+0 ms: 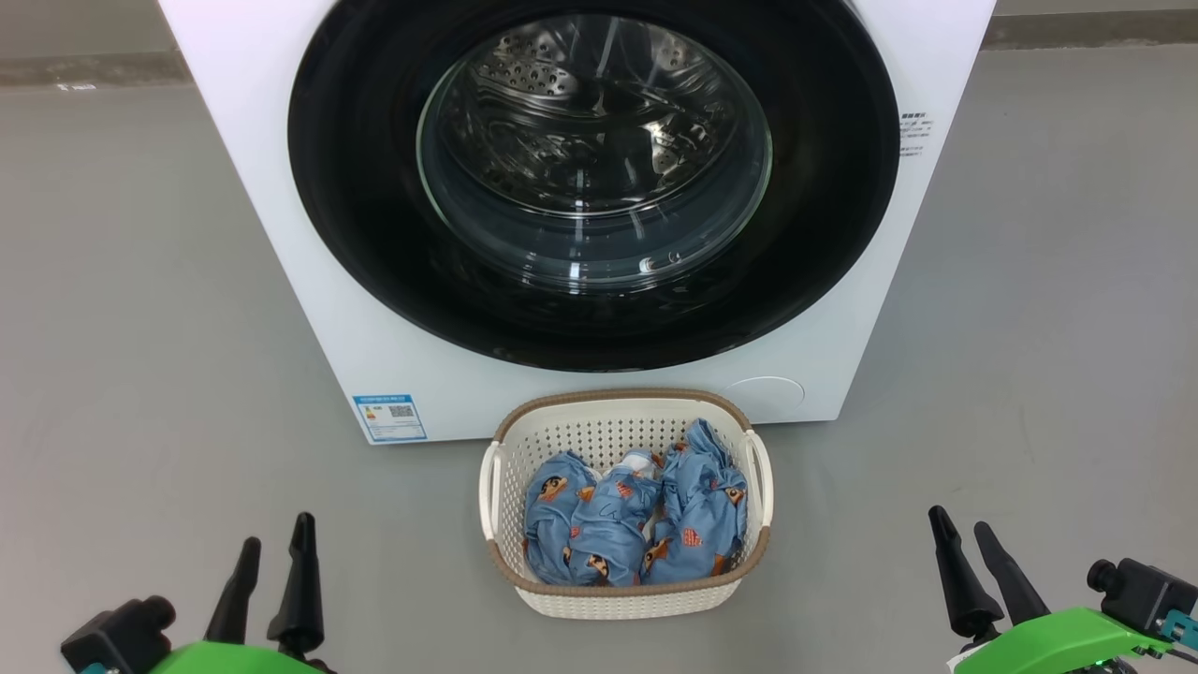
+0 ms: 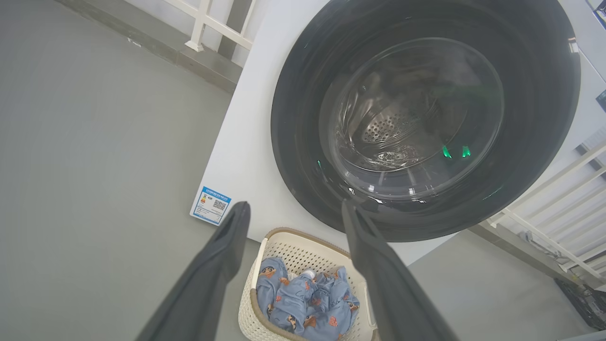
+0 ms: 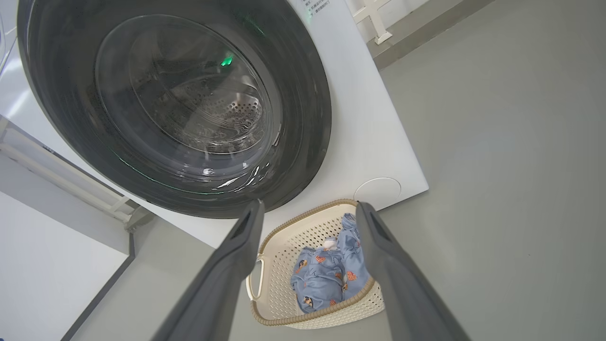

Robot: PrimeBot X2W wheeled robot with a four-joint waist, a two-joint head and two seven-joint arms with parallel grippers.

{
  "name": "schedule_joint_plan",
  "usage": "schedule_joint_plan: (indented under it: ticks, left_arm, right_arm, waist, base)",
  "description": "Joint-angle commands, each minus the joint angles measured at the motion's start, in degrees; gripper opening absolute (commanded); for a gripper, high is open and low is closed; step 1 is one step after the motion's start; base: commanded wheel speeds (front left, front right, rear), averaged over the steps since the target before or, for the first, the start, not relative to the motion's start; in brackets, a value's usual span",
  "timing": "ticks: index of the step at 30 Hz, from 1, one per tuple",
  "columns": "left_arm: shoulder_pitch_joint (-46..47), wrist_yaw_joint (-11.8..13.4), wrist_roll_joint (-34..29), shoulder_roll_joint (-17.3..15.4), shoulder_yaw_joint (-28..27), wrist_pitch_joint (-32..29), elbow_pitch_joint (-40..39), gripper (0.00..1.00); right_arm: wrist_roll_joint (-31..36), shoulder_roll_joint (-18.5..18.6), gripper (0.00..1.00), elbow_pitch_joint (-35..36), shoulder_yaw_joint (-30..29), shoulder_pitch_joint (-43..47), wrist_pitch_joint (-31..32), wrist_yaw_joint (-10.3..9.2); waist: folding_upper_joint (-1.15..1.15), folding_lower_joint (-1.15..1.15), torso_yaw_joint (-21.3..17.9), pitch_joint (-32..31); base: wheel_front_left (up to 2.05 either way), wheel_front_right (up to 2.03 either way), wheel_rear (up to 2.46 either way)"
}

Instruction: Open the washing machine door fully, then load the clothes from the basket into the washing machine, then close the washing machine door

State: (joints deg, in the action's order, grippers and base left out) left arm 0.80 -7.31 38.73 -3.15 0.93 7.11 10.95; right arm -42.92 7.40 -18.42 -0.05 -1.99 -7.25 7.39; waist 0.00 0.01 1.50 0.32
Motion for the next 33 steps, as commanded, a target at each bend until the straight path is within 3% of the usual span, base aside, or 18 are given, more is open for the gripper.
schedule_joint_plan:
  ticks: [1,33]
  left_arm:
    - [0.36,-0.12,-2.36,-1.29,-1.15,0.97,-1.98,1.00]
    - [-0.11,-0.16,-22.75,-2.20,-0.45,6.20,-3.65,1.00]
  right_arm:
    - [1.96,1.06,1.00,1.41,1.26,-1.33,-0.89,0.07]
    - [19.80,3.02,1.00,1.45,1.09,0.08,-6.08,0.09]
  waist:
    - [0.00,0.00,0.02,0.01]
    - [0.00,0.00,-0.20,0.75]
  base:
    - [0.00,0.00,0.00]
    - [0.00,0.00,0.00]
